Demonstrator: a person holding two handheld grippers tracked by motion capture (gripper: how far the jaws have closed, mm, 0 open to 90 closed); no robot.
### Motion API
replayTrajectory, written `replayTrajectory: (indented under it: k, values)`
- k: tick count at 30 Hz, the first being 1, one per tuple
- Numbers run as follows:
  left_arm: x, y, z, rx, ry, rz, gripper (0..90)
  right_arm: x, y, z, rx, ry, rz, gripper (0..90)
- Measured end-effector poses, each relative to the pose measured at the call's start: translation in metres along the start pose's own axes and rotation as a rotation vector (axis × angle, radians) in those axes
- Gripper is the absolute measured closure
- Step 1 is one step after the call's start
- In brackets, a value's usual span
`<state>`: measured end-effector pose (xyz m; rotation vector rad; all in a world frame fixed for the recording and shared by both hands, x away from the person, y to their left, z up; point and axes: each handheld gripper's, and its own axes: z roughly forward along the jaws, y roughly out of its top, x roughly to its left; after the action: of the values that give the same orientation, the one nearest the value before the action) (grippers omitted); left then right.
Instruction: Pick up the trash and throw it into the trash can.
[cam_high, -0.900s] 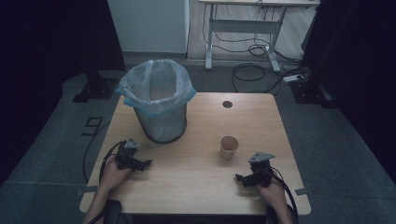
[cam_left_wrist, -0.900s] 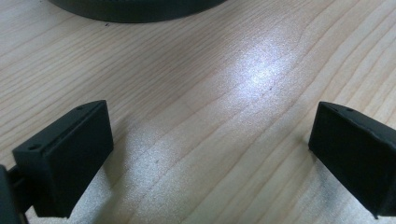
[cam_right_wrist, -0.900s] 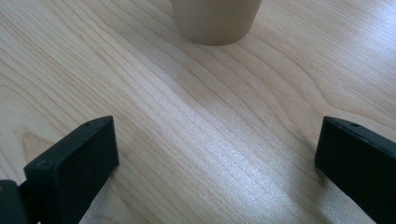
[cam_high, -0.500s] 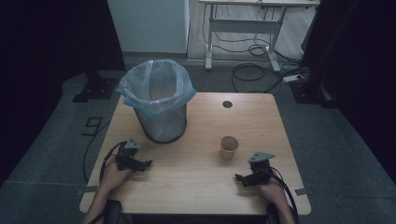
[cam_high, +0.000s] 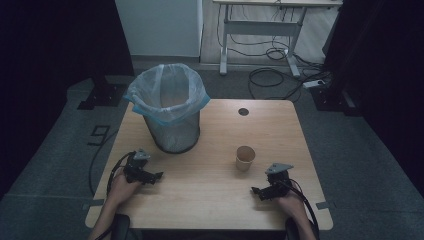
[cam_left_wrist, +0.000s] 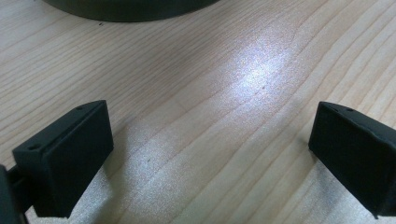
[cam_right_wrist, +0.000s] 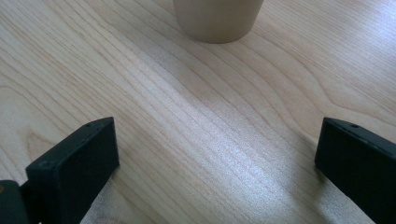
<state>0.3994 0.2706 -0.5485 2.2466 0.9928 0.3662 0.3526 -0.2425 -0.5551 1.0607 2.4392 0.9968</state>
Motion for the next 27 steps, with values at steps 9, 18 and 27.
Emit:
replayTrajectory:
  k: [9,18,27]
  values:
    - [0.0,0.0,0.0,0.0,0.0,0.0,0.0,-0.002,0.014,0.0,-0.024,0.008,0.027,0.0]
    - [0.0,0.0,0.0,0.0,0.0,0.0,0.0,-0.003,0.029,0.007,-0.057,0.009,0.052,0.0]
    - [0.0,0.0,0.0,0.0,0.0,0.0,0.0,-0.003,0.049,0.016,-0.097,-0.006,0.073,0.0]
